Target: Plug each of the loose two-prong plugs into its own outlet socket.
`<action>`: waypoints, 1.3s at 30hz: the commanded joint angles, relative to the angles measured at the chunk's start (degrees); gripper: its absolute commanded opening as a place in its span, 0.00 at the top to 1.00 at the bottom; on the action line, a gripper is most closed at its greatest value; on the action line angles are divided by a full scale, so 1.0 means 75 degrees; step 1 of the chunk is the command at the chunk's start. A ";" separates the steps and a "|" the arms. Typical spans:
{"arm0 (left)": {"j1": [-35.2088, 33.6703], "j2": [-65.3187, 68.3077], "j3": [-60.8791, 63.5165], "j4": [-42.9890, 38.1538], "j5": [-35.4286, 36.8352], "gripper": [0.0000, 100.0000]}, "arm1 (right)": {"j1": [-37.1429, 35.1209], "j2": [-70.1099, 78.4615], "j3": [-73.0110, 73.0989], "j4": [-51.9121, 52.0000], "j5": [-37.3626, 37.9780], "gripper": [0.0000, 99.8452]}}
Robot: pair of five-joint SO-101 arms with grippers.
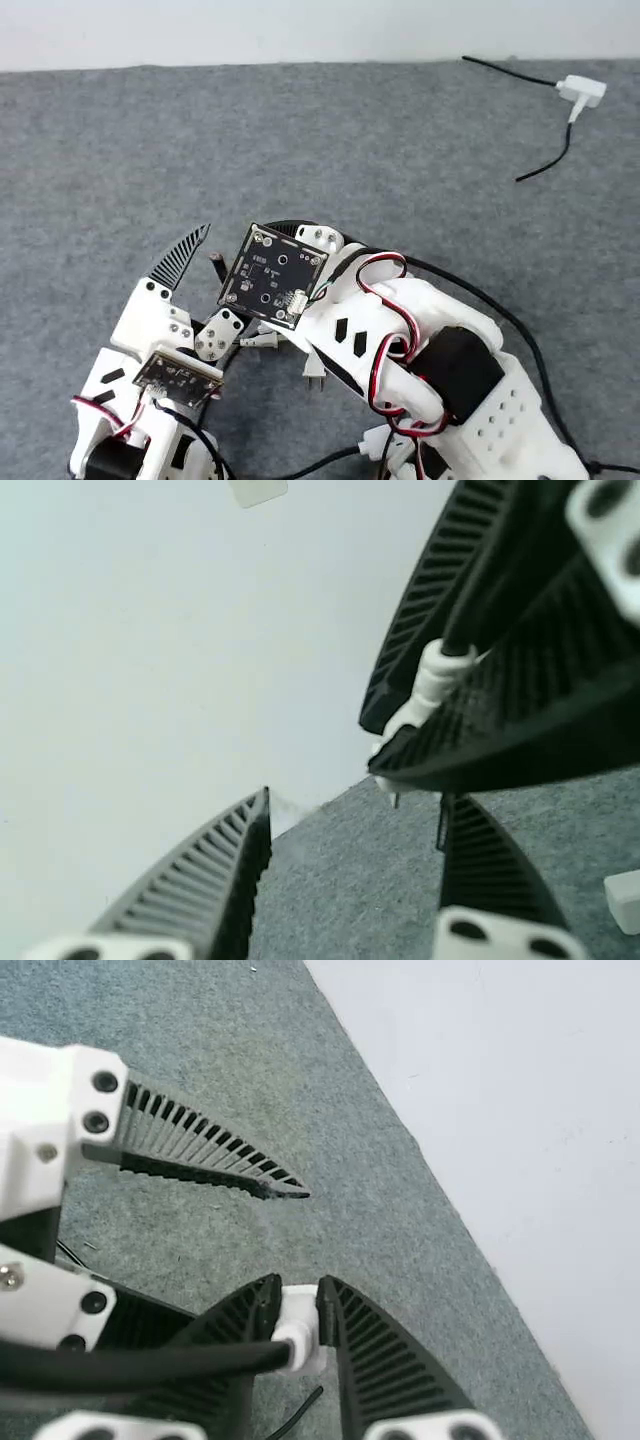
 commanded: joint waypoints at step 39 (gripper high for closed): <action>0.0434 -0.0047 0.0064 0.0539 0.0539 0.75 | 0.0381 0.0064 -0.0012 -0.0358 -0.0094 0.99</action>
